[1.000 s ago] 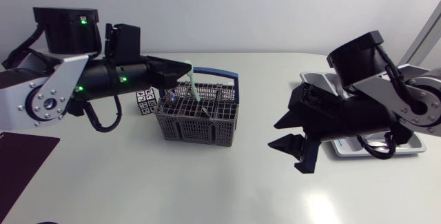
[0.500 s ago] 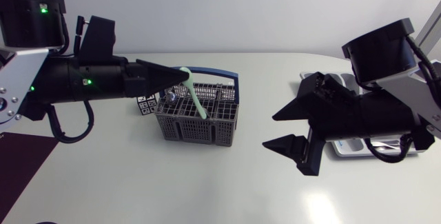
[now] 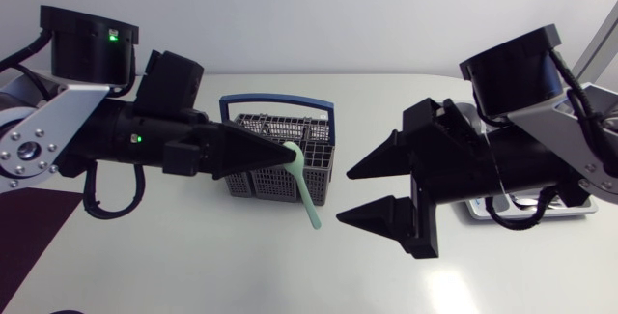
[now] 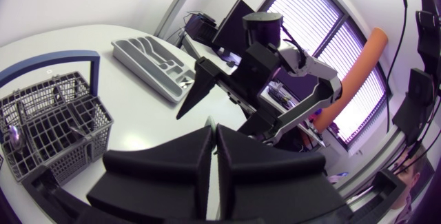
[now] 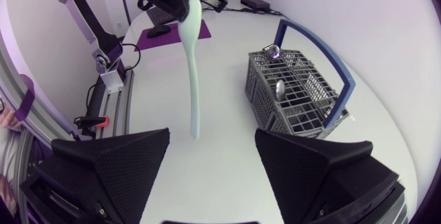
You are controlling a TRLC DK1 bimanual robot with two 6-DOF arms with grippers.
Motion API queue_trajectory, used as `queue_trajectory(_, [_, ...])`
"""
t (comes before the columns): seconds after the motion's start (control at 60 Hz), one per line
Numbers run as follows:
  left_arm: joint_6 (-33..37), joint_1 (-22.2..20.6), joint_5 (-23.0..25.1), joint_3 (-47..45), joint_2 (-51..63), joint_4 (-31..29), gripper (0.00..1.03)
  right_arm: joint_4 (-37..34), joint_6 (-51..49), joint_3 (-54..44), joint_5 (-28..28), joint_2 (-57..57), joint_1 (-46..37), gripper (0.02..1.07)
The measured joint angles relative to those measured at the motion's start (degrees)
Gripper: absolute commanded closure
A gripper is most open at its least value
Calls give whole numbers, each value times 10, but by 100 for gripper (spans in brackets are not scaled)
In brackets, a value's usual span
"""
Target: Transfer all utensils from the basket to the drawer tray.
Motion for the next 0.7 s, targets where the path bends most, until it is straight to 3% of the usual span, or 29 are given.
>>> queue_trajectory(0.217, [0,-43,4,0,11,0,100,0,9,17,-40,14,18,19])
queue_trajectory(0.7, [0,-56,4,10,18,-7,100,3,10,23,-66,19,51,79])
